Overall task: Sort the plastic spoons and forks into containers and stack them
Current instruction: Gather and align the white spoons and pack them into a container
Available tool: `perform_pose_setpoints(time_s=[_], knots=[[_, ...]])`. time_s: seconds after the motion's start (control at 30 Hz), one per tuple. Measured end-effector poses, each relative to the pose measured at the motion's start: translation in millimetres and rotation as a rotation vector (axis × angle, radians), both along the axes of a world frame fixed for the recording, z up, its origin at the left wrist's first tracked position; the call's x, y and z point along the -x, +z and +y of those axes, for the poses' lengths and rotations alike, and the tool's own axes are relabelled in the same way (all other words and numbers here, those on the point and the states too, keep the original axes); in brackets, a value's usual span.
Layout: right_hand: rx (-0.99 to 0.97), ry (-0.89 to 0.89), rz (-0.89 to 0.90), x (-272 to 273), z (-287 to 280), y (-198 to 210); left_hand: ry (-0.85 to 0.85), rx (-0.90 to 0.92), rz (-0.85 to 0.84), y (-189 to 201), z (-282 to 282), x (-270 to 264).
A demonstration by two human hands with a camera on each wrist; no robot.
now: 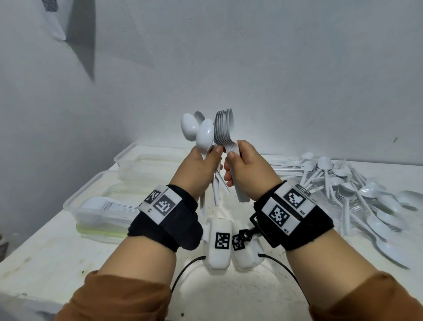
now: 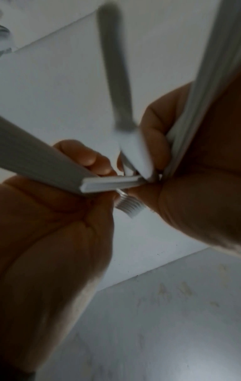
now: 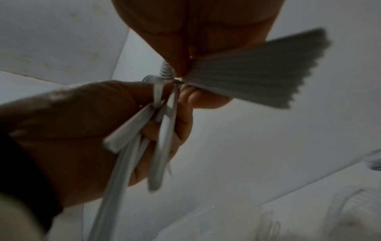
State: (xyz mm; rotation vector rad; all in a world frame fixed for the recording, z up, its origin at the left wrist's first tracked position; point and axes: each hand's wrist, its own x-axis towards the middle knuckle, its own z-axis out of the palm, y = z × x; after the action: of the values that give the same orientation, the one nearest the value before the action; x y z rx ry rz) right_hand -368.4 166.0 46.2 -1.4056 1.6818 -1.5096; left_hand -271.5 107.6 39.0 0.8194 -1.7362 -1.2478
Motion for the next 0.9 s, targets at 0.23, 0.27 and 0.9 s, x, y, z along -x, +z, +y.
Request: perform_pose_setpoints(time_s=[0.23,0.27,0.9], knots=[[-0.067,0.033,0.055,1,-5,6,-0.008,-0.067,0.084,0,-3,-4],[-0.076,0.028,0.089,2,-6,7,-0.003,-0.073,0.098,-1,-3,-4],[0.056,0.010,-0.123,9,4,0,0.106,-0.088,0.096,0,-4,-2]])
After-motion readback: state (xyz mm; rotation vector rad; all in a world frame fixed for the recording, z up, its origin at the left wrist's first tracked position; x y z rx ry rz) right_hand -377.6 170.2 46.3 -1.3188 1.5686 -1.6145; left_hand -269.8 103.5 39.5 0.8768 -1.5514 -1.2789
